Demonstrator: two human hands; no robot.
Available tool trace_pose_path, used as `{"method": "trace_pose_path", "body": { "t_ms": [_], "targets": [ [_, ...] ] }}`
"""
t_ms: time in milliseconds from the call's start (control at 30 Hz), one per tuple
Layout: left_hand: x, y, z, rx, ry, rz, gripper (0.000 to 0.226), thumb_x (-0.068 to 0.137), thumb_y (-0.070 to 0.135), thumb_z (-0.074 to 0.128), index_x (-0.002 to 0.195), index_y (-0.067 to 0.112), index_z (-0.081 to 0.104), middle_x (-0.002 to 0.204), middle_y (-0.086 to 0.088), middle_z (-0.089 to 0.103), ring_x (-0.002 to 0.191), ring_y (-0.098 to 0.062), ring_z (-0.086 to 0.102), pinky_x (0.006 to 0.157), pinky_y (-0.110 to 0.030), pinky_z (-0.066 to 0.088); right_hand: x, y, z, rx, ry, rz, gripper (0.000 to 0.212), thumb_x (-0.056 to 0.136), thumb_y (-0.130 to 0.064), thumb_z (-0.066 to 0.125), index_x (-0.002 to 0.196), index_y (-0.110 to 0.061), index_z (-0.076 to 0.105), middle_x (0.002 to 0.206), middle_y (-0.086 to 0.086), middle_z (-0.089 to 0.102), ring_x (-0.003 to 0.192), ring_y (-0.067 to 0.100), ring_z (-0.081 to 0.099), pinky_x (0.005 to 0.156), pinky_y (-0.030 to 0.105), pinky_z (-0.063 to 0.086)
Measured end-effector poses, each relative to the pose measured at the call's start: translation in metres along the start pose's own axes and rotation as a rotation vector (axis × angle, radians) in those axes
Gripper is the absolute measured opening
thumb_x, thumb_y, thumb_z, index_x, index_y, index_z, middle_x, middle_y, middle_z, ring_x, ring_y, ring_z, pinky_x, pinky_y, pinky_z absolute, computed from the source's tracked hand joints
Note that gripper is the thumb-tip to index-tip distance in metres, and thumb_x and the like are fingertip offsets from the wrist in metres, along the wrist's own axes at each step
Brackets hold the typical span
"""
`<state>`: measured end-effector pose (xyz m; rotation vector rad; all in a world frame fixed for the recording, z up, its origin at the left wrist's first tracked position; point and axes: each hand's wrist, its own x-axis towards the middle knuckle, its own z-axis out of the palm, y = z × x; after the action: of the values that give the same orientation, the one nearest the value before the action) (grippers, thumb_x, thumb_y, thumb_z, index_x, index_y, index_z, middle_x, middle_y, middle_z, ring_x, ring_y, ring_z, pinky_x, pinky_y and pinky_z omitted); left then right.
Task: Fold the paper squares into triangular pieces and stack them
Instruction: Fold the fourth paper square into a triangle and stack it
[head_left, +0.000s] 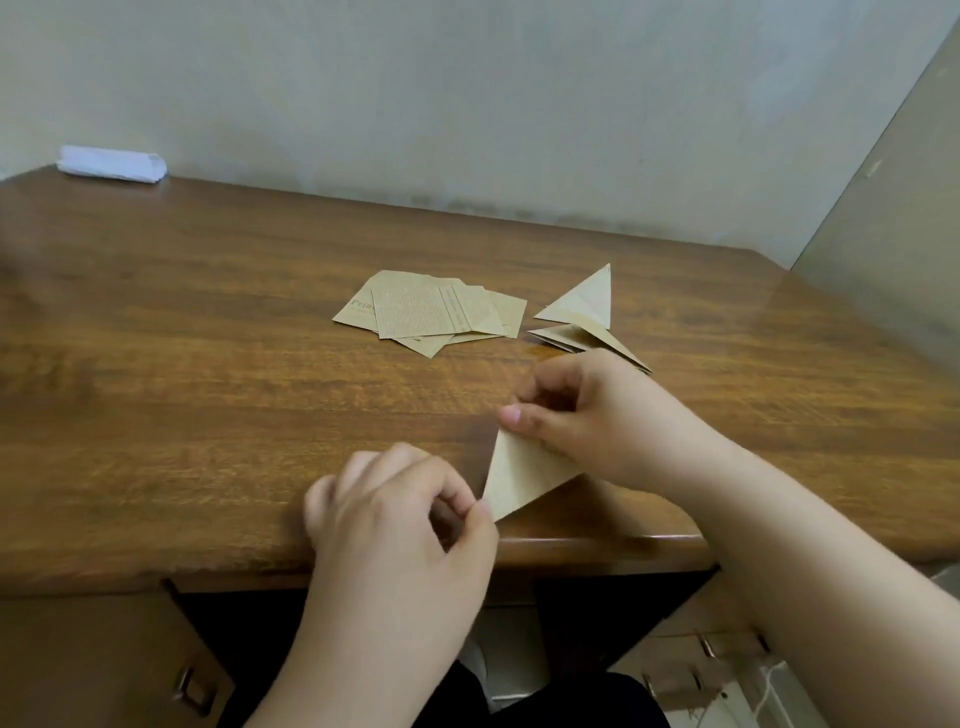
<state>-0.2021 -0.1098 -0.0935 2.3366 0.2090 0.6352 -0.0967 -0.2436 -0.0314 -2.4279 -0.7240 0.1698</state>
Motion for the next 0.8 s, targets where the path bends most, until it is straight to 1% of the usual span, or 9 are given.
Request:
{"method": "trace_pose_path", "body": {
  "t_ms": [67,167,267,367,433,533,633,733,800],
  "targets": [
    [0.007,-0.008,-0.002,0.131,-0.072,0.057,0.027,0.069,0.036,0.071,0.057,0.035,0.046,0.077,0.020,0.046,0.085,-0.001,0.033,0.081,-0.022,0.012,0.013,0.000,0.008,-0.083,-0.089,0.015,0.010,0.087,-0.039,0.064,0.082,-0.031,0.067,0.083,-0.011,0.065,0.076,0.003,0.058,0.064,0.016,0.045],
    [0.012,-0.019,-0.008,0.143,-0.120,0.190,0.012,0.071,0.051,0.051,0.078,0.042,0.049,0.088,0.023,0.046,0.090,-0.001,0.037,0.083,-0.022,0.014,0.021,-0.003,0.018,-0.098,-0.128,-0.025,0.010,0.086,-0.038,0.065,0.077,-0.035,0.065,0.083,-0.013,0.064,0.078,0.003,0.058,0.064,0.017,0.044],
    [0.021,-0.020,-0.017,0.205,-0.272,0.255,0.045,0.073,0.060,0.033,0.109,0.046,0.056,0.119,0.030,0.045,0.114,0.001,0.031,0.099,-0.031,0.014,0.023,-0.005,0.023,-0.133,-0.082,-0.097,0.013,0.086,-0.033,0.066,0.074,-0.036,0.062,0.081,-0.012,0.062,0.076,0.005,0.056,0.065,0.020,0.045],
    [0.029,-0.024,-0.023,0.283,-0.378,0.219,0.079,0.060,0.073,0.008,0.129,0.055,0.042,0.137,0.039,0.020,0.124,0.010,0.004,0.111,-0.041,-0.006,0.027,-0.003,0.026,-0.216,-0.021,-0.138,0.011,0.087,-0.031,0.065,0.078,-0.033,0.060,0.082,-0.012,0.058,0.076,0.004,0.052,0.067,0.021,0.044],
    [0.034,-0.027,-0.025,0.273,-0.428,0.220,0.082,0.057,0.076,0.005,0.126,0.057,0.044,0.135,0.042,0.019,0.120,0.014,0.001,0.111,-0.039,-0.012,0.028,-0.001,0.027,-0.217,-0.011,-0.138,0.013,0.087,-0.031,0.064,0.077,-0.035,0.057,0.081,-0.012,0.058,0.075,0.004,0.051,0.065,0.019,0.041],
    [0.041,-0.030,-0.027,0.205,-0.458,0.238,0.071,0.065,0.071,0.000,0.107,0.057,0.056,0.128,0.045,0.024,0.124,0.016,0.004,0.111,-0.036,-0.013,0.028,0.001,0.028,-0.173,-0.033,-0.152,0.018,0.087,-0.031,0.064,0.074,-0.039,0.054,0.076,-0.015,0.056,0.072,0.000,0.049,0.060,0.015,0.036],
    [0.047,-0.035,-0.026,0.226,-0.465,0.276,0.068,0.061,0.072,0.010,0.109,0.057,0.056,0.124,0.045,0.025,0.123,0.016,0.007,0.112,-0.035,-0.012,0.029,0.004,0.029,-0.183,0.000,-0.136,0.010,0.084,-0.037,0.066,0.081,-0.034,0.057,0.080,-0.015,0.055,0.076,0.002,0.050,0.066,0.019,0.039],
    [0.052,-0.035,-0.026,0.216,-0.513,0.268,0.056,0.061,0.075,0.027,0.105,0.057,0.057,0.122,0.054,0.022,0.127,0.019,0.003,0.112,-0.036,-0.016,0.029,0.011,0.031,-0.313,0.181,-0.126,0.022,0.082,-0.042,0.067,0.097,-0.028,0.060,0.092,-0.014,0.050,0.088,0.007,0.045,0.081,0.026,0.040],
    [0.054,-0.036,-0.026,0.201,-0.545,0.248,0.041,0.069,0.069,0.040,0.104,0.057,0.057,0.120,0.058,0.021,0.131,0.021,-0.006,0.111,-0.038,-0.022,0.021,0.013,0.029,-0.312,0.295,-0.150,0.019,0.084,-0.037,0.066,0.098,-0.026,0.060,0.091,-0.014,0.048,0.084,0.005,0.044,0.075,0.021,0.039]
  ]
}}
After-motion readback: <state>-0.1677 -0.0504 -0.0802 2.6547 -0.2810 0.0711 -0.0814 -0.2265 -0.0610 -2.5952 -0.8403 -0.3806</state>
